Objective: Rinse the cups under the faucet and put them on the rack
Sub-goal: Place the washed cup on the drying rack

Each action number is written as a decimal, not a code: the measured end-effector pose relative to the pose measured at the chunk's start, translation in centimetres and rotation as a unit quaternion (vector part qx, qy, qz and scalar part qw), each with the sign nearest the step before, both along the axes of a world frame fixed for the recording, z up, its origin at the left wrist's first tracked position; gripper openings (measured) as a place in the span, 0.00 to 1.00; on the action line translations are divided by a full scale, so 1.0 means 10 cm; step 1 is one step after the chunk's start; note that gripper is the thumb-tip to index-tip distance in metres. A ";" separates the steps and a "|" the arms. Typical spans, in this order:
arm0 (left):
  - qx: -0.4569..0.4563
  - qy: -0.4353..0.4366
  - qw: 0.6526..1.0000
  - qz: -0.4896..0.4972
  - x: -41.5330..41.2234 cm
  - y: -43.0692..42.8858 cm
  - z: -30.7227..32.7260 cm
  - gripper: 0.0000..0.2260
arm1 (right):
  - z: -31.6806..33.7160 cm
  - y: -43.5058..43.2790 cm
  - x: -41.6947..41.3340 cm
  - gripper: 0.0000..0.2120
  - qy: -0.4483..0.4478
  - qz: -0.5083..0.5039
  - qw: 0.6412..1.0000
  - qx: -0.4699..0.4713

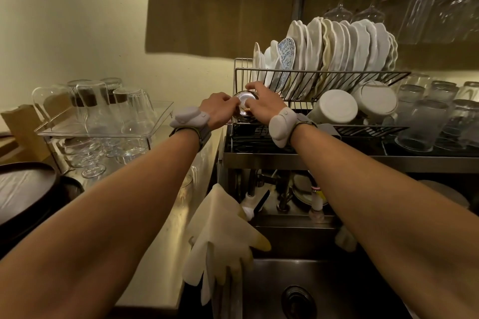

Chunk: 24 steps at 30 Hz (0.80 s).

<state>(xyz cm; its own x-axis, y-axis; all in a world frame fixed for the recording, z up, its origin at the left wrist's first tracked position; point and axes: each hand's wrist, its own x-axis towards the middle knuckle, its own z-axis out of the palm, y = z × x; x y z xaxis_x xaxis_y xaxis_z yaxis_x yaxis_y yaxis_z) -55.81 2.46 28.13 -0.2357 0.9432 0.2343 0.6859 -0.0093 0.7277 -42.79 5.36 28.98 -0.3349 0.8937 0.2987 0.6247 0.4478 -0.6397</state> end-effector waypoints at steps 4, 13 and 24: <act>0.003 0.001 1.000 0.004 0.01 0.00 0.00 0.19 | 0.01 -0.02 0.01 0.22 -0.010 -0.002 1.000 0.005; 0.023 0.088 0.995 0.049 0.37 -0.28 0.12 0.23 | 0.01 -0.29 0.44 0.24 0.010 0.000 1.000 0.020; 0.040 0.160 0.986 -0.007 2.19 -0.96 -0.12 0.21 | -0.29 -1.07 2.25 0.19 0.010 -0.027 1.000 -0.009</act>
